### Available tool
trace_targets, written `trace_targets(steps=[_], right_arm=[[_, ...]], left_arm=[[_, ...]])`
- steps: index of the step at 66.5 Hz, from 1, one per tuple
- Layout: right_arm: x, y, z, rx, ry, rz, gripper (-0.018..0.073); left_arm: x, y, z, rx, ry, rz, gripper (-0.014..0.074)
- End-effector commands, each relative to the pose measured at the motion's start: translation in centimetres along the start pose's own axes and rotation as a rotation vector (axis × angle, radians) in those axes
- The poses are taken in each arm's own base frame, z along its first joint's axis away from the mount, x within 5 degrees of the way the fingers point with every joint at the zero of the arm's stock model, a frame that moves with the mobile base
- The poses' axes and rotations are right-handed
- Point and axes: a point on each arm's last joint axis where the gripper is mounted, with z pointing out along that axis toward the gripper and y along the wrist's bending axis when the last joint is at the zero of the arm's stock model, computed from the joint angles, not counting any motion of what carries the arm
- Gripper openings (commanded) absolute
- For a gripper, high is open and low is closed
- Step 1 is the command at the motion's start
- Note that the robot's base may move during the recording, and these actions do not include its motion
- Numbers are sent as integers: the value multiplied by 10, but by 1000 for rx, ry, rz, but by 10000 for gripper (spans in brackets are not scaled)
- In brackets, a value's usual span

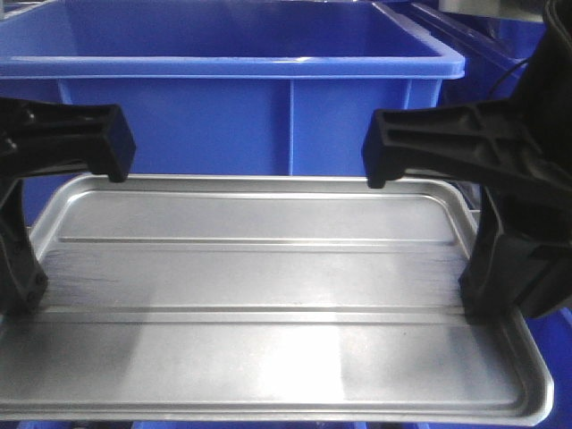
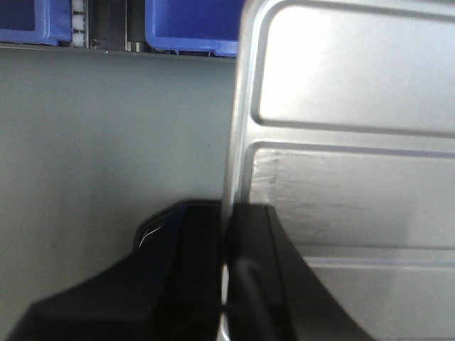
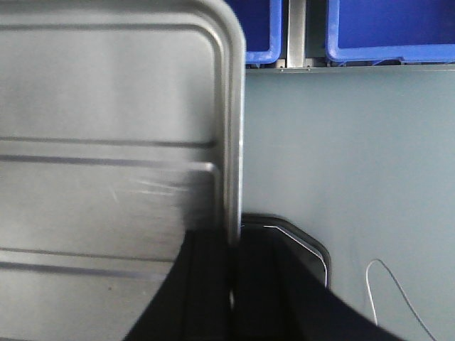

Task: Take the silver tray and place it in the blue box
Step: 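Lower the held tray into the blue crate with both grippers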

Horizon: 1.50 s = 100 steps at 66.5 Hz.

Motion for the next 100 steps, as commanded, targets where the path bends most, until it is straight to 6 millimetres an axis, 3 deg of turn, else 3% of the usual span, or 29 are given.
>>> trace_targets(steps=[1, 80, 91, 100], right_arm=[[-8, 4, -11, -53, -59, -13, 53], [-8, 4, -11, -54, -59, -13, 53], [-11, 6, -15, -63, -68, -21, 53], [-20, 14, -26, -89, -94, -63, 53]], left_arm=[[-9, -3, -13, 55, -55, -7, -15], [-9, -3, -13, 54, -56, -6, -15], [-10, -4, -15, 57, -42, -27, -15], [-21, -6, -25, 72, -39, 0, -15]])
